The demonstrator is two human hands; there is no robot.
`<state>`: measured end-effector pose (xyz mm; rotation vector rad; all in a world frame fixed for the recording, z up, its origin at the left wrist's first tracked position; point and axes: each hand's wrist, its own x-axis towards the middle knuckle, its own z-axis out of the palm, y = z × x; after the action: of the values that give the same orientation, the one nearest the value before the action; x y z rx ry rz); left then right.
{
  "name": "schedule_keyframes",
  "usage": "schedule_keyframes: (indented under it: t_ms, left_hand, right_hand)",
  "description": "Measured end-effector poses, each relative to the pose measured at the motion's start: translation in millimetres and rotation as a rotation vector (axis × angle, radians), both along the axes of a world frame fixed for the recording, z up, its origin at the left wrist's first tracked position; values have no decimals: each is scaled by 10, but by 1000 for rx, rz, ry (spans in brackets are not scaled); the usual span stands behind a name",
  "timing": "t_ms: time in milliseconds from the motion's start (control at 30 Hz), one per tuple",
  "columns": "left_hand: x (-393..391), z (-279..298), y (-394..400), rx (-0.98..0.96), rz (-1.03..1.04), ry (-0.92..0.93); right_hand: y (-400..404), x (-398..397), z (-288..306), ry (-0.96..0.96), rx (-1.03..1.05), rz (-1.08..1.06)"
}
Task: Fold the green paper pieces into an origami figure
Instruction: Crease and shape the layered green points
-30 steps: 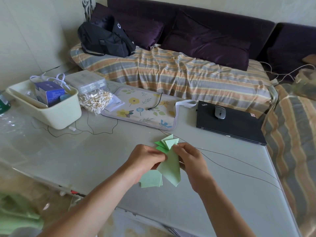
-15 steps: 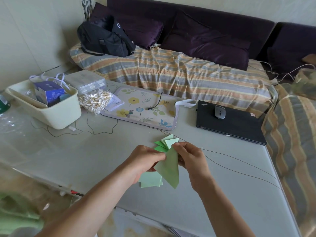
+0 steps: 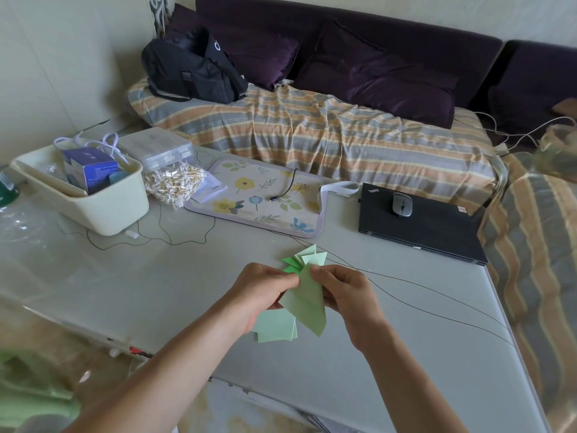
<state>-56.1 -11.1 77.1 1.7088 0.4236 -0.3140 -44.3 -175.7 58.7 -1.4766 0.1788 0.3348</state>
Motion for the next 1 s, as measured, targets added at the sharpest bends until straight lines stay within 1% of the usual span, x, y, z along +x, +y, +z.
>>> schedule_keyframes:
  t_ms: [100,367,500,633,833,1000]
  left_hand:
    - [6,-9,25,-28,27,-16]
    - [-5,-15,5,-80,52,-19]
    - [5,-36,14,-47,60,-36]
    - [31,-61,47,-38,119,-55]
    - [44,-94,50,-29,126,-69]
    - [67,-118,60,12,146,-59]
  right_hand:
    - [9,-8,9,11,-5,28]
    - [2,15,-61,-40,-109,-30]
    - [8,16,-64,-38,-91,-16]
    - [14,7,-70,-21,-92,30]
    - [17,22,-86,-30,-142,-1]
    - [9,20,-81,-14,-120,9]
